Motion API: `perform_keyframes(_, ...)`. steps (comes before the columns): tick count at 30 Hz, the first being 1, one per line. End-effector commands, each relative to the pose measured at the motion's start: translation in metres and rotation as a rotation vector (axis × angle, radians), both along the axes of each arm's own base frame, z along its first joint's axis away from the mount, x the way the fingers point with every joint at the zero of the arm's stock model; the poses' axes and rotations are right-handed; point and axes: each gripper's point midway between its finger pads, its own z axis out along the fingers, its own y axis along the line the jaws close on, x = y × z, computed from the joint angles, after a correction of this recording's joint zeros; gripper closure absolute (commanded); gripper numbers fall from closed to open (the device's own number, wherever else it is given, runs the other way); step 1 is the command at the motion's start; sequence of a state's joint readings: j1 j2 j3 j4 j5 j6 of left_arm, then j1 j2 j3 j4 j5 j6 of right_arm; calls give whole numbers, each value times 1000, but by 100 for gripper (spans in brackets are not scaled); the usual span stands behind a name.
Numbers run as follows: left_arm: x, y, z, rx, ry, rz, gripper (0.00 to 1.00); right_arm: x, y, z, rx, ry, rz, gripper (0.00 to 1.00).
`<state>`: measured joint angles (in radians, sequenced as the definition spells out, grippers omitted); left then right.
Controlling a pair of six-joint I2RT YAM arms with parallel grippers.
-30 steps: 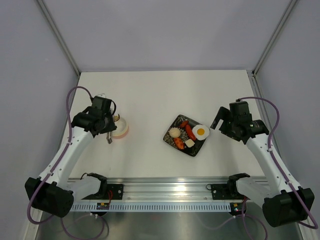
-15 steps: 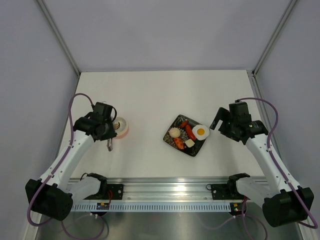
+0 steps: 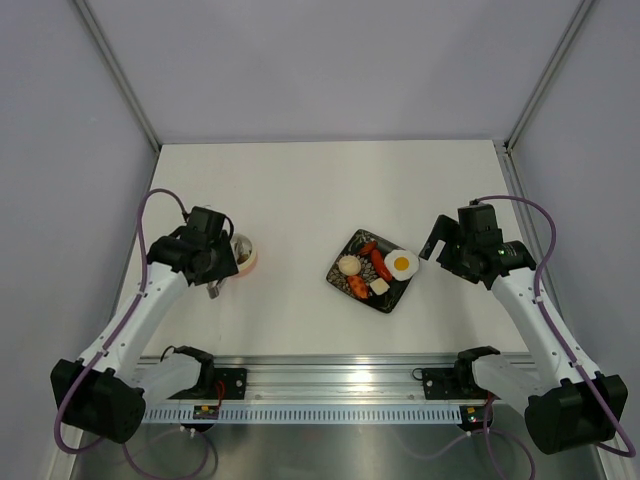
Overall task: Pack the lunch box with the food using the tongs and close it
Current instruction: Place the fake food in the packing box.
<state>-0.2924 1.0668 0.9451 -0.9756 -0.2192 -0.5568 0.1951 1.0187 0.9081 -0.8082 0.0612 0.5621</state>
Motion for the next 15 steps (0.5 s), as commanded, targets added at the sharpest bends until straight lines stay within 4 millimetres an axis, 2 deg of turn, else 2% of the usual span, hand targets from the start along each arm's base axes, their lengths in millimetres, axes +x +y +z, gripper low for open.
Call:
perform_keyframes(1, 11, 0, 19, -12, -86, 7, 47, 2, 1, 4, 14, -22, 0, 1)
perform_keyframes(5, 15, -7, 40, -24, -149, -33, 51, 3, 1, 5, 15, -27, -5, 0)
perform_keyframes(10, 18, -16, 79, 18, -243, -83, 55, 4, 1, 6, 17, -30, -4, 1)
perform_keyframes(12, 16, -24, 89, 41, -264, -116, 56, 5, 1, 6, 17, -31, -4, 1)
perform_keyframes(13, 15, -37, 98, 35, -283, -159, 57, 4, 2, 6, 19, -30, -4, 0)
perform_keyframes(15, 12, -47, 104, 41, -288, -184, 57, 4, 2, 5, 20, -26, -2, 1)
